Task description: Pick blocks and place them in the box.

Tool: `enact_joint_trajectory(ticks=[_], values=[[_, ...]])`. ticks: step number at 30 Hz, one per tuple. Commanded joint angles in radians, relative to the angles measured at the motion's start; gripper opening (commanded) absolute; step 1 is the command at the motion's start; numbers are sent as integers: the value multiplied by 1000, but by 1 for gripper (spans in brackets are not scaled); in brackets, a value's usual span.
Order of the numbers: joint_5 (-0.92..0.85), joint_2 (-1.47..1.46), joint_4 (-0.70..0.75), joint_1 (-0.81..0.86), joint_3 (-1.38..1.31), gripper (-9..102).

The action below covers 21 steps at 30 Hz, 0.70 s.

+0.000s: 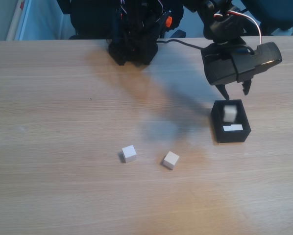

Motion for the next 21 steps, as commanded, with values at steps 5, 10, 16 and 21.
enact_joint_trajectory(ticks=[5,10,16,21], values=[[-132,130,121,110,52,1],[-321,319,135,259,276,1],[-212,296,46,400,324,7],[-41,152,31,468,222,15]])
